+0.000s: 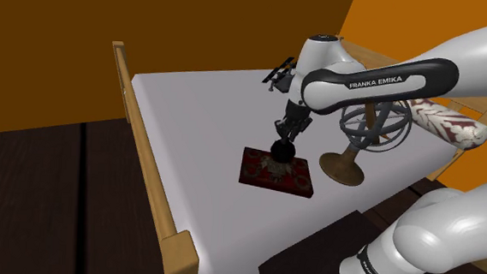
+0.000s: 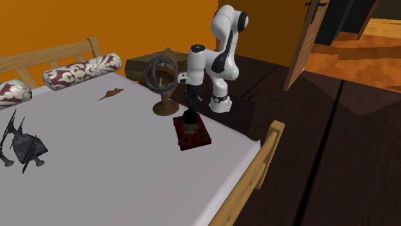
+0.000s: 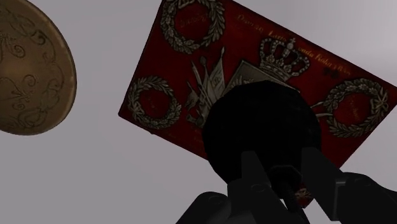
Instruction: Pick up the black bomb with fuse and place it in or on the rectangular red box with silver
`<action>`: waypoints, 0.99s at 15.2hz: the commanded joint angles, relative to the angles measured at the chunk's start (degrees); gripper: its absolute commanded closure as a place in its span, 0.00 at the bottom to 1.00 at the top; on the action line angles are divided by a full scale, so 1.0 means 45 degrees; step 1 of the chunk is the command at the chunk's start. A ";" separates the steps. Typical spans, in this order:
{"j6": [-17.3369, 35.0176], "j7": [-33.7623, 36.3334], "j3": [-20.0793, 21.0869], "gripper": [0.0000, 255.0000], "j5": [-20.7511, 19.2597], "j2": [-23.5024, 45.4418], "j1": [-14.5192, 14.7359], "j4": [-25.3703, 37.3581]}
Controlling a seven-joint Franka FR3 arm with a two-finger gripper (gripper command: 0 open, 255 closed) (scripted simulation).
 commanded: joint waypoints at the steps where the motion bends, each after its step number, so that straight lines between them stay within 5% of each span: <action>1: 0.0398 0.0044 0.0010 1.00 -0.0048 0.0198 -0.0026 -0.0188; 13: 0.1150 0.0166 0.0053 1.00 -0.0134 0.0549 -0.0059 -0.0596; 14: 0.1148 0.0165 0.0052 0.00 -0.0134 0.0548 -0.0059 -0.0595; 15: 0.1150 0.0165 0.0053 0.00 -0.0134 0.0551 -0.0059 -0.0594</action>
